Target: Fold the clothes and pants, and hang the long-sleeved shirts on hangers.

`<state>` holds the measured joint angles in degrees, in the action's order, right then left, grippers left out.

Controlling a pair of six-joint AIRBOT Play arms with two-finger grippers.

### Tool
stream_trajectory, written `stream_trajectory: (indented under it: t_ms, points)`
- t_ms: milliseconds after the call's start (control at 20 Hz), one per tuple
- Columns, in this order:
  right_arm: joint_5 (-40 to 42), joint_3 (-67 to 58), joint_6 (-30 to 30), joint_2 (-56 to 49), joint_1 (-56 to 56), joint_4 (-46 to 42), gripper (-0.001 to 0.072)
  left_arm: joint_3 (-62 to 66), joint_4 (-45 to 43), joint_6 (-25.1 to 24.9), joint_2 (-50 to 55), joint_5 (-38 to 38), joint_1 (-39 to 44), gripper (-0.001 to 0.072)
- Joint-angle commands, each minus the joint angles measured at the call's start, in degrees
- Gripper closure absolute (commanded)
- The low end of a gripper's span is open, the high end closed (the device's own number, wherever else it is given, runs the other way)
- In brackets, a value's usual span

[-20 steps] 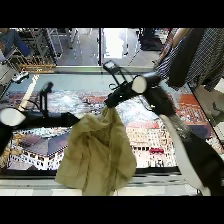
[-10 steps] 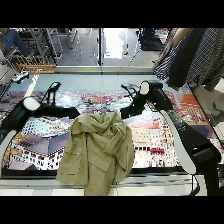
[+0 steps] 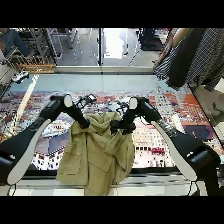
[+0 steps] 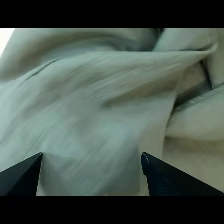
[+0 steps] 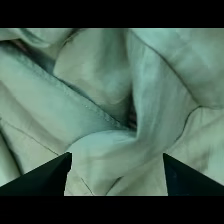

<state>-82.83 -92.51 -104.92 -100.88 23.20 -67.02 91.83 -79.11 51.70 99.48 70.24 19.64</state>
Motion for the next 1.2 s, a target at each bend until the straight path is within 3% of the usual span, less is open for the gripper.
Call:
stream_trajectory:
  t_ms: [0, 50, 100, 150, 200, 250, 300, 450, 550, 750, 850, 1050, 1150]
  points:
    - [-1.9, 0.72, -8.02, -1.03, 0.83, -5.03, 0.0081, 0.7, -4.48, -2.69, 2.23, 1.84, 3.13, -0.0009]
    - [-2.1, 0.72, -8.0, -1.51, 0.83, -5.46, 0.009, 0.7, -5.9, -2.6, 2.25, 1.31, 3.17, 0.0009]
    - [-1.2, 0.72, -8.0, -2.1, 0.83, -5.44, 0.02, 0.74, -8.11, -0.46, 2.23, -0.42, 3.17, 0.0131]
    - [-0.15, 0.72, -7.96, -2.62, 0.92, -5.44, 0.0409, 0.72, -11.04, 4.11, 2.27, -2.67, 3.15, 0.0372]
    - [0.92, 0.72, -7.8, -3.21, 1.03, -5.46, 0.0541, 0.72, -12.9, 6.29, 2.29, -3.72, 3.02, 0.0478]
    - [1.51, 0.72, -6.03, -3.63, 1.01, -5.46, 0.0618, 0.72, -14.23, 6.51, 2.34, -3.52, 2.86, 0.0562]
    - [1.36, 0.72, -2.89, -3.76, 0.98, -6.78, 0.0693, 0.74, -14.84, 6.93, 2.34, -2.64, 2.6, 0.0701]
    - [-5.53, -3.34, 6.05, -3.23, -1.09, -22.47, 0.0694, 0.81, -13.7, 9.01, 1.16, -0.09, 0.5, 0.0698]
    - [-4.66, -10.23, 10.67, -2.05, -3.48, -32.02, 0.0695, 1.11, -5.79, 8.68, -1.4, -1.11, -2.6, 0.0699]
    - [13.2, -23.87, 16.44, -1.49, -5.84, -31.1, 0.0694, 2.6, 19.69, 6.51, -4.98, -2.73, -11.15, 0.0699]
    - [14.38, -25.22, 23.91, -1.38, -5.64, -26.23, 0.0694, 2.56, 28.39, 6.16, -4.74, -2.03, -14.75, 0.07]
    - [-2.84, -20.59, 34.16, -1.36, -5.68, -19.54, 0.0694, 2.47, 33.42, 6.01, -4.59, 1.99, -16.22, 0.07]
    - [-11.28, -17.03, 35.21, -1.29, -6.34, -20.24, 0.0694, 2.47, 40.57, 3.02, -5.07, 4.28, -16.37, 0.07]
